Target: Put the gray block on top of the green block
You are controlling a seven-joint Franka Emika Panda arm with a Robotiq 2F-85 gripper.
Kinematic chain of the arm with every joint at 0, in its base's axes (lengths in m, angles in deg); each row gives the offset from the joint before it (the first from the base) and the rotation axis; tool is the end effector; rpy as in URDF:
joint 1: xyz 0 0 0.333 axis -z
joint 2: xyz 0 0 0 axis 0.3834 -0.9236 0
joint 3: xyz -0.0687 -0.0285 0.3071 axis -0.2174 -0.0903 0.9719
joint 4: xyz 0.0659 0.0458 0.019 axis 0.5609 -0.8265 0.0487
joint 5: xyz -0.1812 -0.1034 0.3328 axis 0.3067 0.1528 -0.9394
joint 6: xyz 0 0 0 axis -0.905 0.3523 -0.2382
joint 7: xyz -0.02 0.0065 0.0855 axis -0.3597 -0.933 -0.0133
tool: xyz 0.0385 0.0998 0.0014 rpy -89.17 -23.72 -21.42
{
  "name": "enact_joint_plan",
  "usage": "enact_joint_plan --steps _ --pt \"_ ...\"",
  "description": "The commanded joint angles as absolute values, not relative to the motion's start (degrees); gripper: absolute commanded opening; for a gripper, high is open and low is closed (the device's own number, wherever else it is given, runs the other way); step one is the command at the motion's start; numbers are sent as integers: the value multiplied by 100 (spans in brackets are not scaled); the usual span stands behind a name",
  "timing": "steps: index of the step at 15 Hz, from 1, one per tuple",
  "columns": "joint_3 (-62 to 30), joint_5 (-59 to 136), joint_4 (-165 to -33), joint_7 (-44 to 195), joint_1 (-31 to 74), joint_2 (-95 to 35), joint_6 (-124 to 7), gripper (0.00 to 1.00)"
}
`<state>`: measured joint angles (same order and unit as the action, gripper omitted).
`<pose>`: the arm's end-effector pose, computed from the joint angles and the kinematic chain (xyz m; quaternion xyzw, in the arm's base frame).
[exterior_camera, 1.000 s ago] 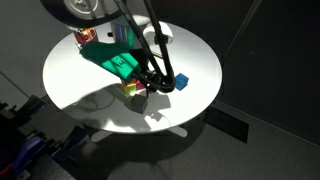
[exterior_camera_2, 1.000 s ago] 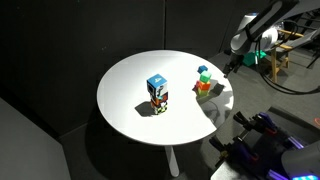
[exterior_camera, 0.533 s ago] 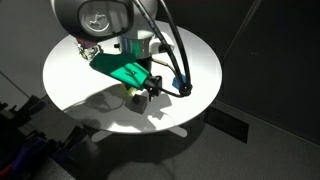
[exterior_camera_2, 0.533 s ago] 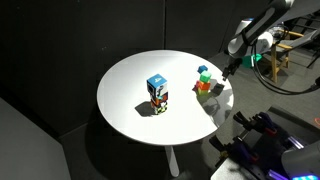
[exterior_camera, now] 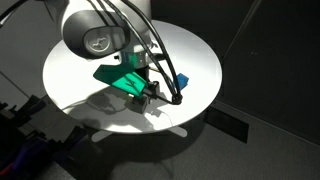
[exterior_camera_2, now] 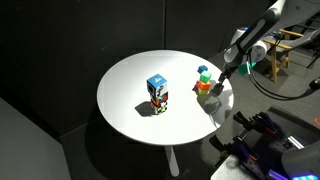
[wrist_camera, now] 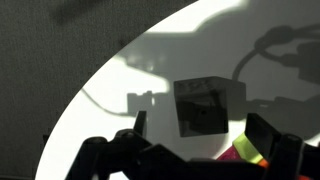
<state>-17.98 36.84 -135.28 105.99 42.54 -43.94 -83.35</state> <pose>0.4789 -0.2366 0.1299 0.9995 0.0143 -0.0090 0.0285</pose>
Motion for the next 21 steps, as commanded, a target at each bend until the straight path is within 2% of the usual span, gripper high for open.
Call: enact_joint_plan --steps 1,21 --pt "-1664 3767 -13473 10569 4379 -4567 -8635 100" --pt "-1453 3836 -12978 10567 4535 -5280 -8727 100"
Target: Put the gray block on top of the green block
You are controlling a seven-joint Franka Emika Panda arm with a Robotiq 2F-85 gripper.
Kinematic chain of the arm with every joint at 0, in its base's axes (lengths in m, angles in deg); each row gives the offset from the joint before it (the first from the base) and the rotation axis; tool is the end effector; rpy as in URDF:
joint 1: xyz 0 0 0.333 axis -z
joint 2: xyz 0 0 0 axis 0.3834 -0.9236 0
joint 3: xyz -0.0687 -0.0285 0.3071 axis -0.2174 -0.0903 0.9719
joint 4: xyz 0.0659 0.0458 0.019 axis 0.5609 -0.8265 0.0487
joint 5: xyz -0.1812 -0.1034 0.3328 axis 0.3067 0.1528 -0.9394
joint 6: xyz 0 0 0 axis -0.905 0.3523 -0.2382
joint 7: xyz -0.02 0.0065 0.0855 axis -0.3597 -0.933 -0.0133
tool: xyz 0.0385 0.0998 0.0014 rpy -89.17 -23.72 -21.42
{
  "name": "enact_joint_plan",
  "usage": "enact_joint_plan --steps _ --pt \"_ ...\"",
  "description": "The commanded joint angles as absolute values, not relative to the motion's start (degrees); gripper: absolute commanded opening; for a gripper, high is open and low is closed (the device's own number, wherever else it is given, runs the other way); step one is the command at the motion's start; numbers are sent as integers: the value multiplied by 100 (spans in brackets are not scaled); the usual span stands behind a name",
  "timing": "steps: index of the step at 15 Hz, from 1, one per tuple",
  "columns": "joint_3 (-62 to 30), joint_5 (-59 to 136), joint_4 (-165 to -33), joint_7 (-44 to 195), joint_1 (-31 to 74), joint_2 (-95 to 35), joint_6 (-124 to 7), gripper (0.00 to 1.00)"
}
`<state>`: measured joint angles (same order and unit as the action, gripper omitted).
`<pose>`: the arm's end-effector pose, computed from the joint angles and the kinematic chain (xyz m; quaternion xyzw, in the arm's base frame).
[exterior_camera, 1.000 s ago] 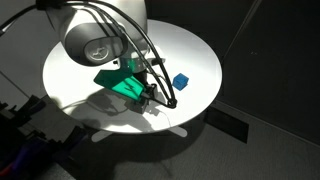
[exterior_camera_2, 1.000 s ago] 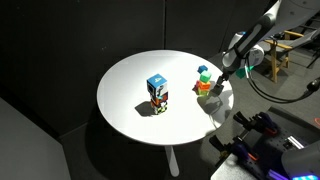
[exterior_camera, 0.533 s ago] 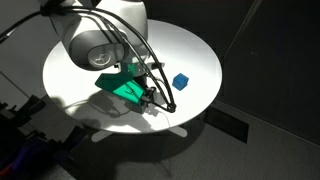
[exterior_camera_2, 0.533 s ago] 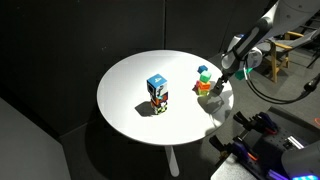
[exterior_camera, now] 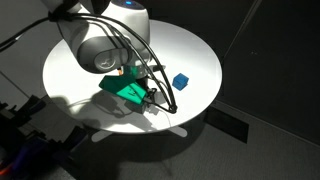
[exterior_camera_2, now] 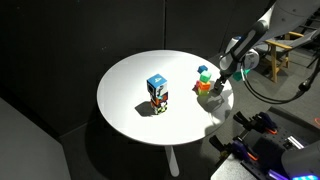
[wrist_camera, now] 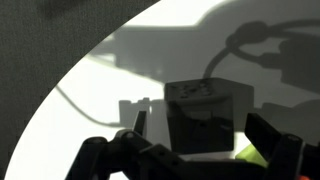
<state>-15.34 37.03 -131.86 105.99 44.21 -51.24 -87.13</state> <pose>0.4871 -0.2293 0.0839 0.9995 0.0235 -0.0067 0.0201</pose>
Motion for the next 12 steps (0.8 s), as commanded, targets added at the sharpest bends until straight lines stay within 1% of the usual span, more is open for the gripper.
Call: enact_joint_plan --steps 1,2,3,4,6,7,10,12 --pt "-1471 3833 -12944 10528 4515 -5308 -8702 75" --pt "-1526 3837 -12904 10449 4462 -5339 -8682 73" --pt "-1589 3843 -12852 10358 4402 -5382 -8672 66" --pt "-1637 3837 -12806 10264 4359 -5414 -8640 56" --pt "-1703 3792 -12782 10054 4305 -5379 -8578 41" --pt "-1722 3778 -12807 9968 4288 -5325 -8563 34" --pt "-1780 3710 -12967 9651 4229 -5048 -8491 28" --pt "-1819 3699 -13040 9476 4186 -4877 -8414 28"
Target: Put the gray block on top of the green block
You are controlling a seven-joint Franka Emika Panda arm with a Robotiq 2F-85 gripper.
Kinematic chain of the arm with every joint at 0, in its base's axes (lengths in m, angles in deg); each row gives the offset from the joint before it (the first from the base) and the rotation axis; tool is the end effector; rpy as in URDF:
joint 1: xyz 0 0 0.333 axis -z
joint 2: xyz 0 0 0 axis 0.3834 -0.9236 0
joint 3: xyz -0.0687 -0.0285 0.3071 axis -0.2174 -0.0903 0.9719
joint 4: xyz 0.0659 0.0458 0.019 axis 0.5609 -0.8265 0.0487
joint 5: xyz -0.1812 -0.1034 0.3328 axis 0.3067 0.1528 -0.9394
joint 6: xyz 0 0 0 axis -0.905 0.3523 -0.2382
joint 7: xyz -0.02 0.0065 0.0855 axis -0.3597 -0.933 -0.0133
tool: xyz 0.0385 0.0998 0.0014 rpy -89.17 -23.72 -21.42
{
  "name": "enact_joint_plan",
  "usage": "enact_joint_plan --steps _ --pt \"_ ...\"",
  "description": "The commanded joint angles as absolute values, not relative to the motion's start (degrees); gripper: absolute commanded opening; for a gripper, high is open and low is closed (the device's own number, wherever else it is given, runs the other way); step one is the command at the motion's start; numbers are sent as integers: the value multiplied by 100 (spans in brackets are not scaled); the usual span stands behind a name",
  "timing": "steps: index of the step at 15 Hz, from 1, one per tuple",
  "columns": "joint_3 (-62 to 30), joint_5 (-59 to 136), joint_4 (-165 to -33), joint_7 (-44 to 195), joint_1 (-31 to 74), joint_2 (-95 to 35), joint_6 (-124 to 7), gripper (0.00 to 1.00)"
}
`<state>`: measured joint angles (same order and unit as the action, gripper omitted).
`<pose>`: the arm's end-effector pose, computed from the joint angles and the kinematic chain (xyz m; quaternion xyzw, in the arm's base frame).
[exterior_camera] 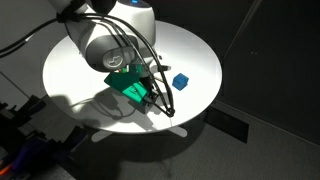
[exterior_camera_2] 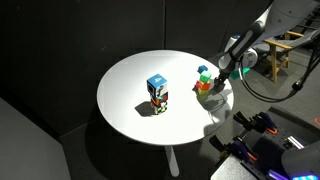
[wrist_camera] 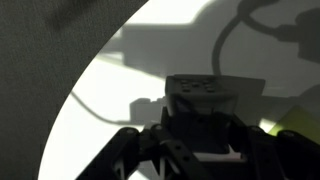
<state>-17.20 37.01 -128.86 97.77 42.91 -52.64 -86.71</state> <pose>0.4998 -0.2419 0.0858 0.9982 -0.0489 0.0009 0.0346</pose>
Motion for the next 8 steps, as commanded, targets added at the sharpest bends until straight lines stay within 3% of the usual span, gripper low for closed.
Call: enact_joint_plan --steps 1,8 --pt "-1848 3701 -13079 9400 4156 -4774 -8359 28" --pt "-2172 3785 -13192 8843 3740 -4191 -7813 28"
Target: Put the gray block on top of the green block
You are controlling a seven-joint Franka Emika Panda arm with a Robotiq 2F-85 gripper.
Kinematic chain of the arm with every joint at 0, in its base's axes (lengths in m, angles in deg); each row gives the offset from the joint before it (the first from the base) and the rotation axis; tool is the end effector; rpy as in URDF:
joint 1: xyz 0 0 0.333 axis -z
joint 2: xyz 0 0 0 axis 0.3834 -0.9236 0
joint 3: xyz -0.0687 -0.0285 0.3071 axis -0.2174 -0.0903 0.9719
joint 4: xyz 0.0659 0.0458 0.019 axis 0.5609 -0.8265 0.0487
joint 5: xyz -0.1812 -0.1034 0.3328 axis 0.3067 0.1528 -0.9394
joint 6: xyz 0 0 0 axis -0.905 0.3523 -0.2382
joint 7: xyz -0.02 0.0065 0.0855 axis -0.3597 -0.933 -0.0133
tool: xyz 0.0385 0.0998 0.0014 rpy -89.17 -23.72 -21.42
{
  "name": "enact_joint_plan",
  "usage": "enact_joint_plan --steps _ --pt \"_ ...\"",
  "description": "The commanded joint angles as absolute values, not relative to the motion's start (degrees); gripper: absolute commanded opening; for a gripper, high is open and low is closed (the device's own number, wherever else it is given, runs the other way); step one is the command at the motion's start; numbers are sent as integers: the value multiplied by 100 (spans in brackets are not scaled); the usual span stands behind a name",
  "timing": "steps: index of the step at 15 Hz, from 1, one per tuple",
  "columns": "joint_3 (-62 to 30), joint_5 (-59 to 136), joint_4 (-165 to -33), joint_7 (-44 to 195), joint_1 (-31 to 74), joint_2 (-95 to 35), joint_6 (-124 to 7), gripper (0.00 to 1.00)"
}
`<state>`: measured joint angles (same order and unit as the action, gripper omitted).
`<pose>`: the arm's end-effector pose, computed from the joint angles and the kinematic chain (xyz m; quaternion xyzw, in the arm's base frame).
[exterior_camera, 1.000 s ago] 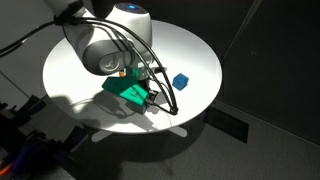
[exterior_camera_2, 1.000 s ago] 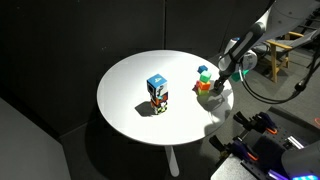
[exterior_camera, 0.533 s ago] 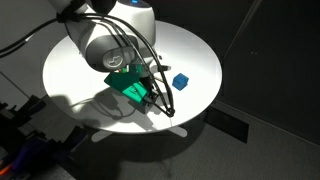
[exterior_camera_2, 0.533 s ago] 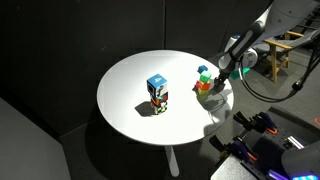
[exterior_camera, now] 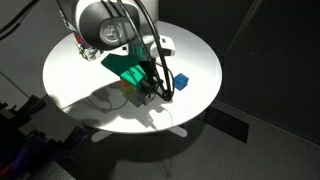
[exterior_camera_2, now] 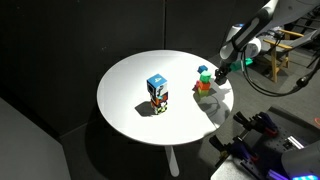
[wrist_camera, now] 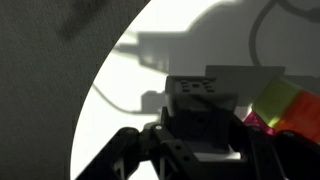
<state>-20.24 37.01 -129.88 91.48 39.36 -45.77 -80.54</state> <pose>0.5094 -0.2408 0.1392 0.9941 -0.0986 -0.0017 0.0441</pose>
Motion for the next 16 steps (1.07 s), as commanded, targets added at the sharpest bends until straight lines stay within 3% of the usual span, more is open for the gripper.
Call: enact_joint_plan --steps 1,16 --pt "-2186 3791 -13214 8809 3698 -4119 -7790 28" --pt "-2081 3617 -13452 8585 3515 -3267 -7523 28"
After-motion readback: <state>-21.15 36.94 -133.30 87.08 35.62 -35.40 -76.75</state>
